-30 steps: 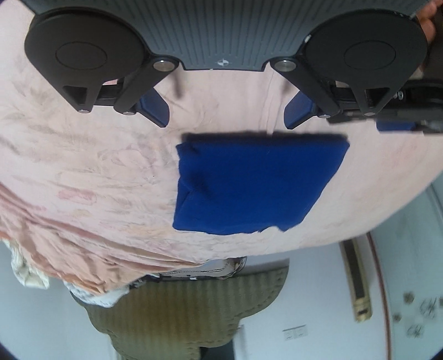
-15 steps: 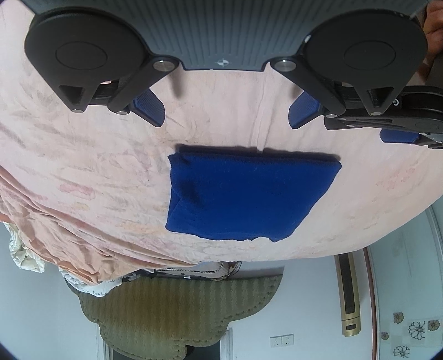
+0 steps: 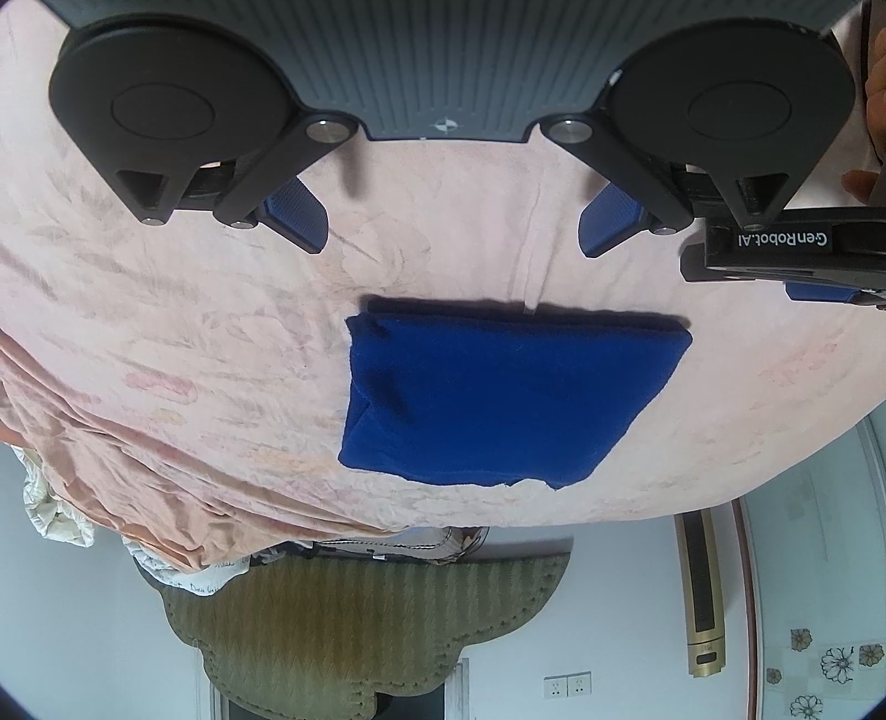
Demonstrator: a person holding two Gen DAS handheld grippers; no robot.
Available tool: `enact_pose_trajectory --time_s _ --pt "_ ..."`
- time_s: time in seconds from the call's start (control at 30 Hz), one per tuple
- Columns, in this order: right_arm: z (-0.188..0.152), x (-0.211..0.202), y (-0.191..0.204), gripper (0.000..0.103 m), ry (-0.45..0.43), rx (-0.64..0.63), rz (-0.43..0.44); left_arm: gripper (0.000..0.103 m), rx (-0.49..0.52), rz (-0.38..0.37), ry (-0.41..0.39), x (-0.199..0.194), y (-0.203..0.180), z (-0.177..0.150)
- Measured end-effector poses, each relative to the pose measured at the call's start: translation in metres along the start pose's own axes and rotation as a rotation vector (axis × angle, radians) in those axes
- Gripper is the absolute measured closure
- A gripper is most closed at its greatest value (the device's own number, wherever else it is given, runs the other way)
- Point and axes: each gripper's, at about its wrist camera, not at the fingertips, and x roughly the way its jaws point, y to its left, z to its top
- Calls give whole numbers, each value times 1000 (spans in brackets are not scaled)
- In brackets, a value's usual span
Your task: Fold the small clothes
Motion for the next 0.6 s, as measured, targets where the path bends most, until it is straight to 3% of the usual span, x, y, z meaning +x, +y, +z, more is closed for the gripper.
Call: enact_pose_trajectory --time_s 0.6 --pt "-1 4 -12 5 5 34 0 16 19 22 4 0 0 -1"
